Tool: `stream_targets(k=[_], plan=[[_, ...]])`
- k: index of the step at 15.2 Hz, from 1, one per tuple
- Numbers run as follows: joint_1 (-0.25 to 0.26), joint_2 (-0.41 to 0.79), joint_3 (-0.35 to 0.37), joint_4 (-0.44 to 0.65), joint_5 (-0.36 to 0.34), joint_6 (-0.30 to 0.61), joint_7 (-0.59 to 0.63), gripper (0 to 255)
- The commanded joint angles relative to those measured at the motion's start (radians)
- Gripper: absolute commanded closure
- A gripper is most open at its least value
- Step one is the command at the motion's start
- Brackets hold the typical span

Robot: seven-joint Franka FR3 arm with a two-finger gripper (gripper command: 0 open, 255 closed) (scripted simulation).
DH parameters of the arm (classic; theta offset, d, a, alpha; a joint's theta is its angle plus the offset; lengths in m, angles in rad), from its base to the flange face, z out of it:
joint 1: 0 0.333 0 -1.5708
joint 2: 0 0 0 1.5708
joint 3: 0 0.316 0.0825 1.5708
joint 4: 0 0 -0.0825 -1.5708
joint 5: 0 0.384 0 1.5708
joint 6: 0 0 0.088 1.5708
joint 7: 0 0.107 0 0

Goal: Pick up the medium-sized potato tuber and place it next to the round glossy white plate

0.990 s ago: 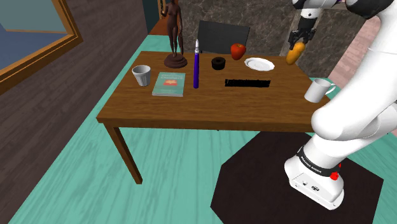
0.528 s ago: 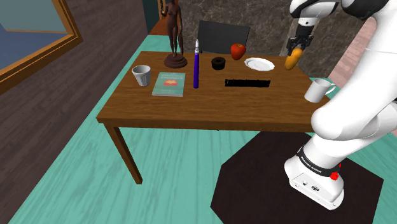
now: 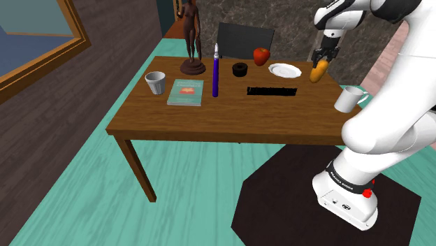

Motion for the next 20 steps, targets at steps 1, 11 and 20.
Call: stream_targets(k=[1,11,20], plan=[[-0.003,0.016,0.002,-0.014,0.006,0.025,-0.003,255],[-0.009,0.064,0.01,-0.056,0.027,0.113,-0.012,255],[-0.007,0.059,0.009,-0.052,0.025,0.103,-0.009,0]])
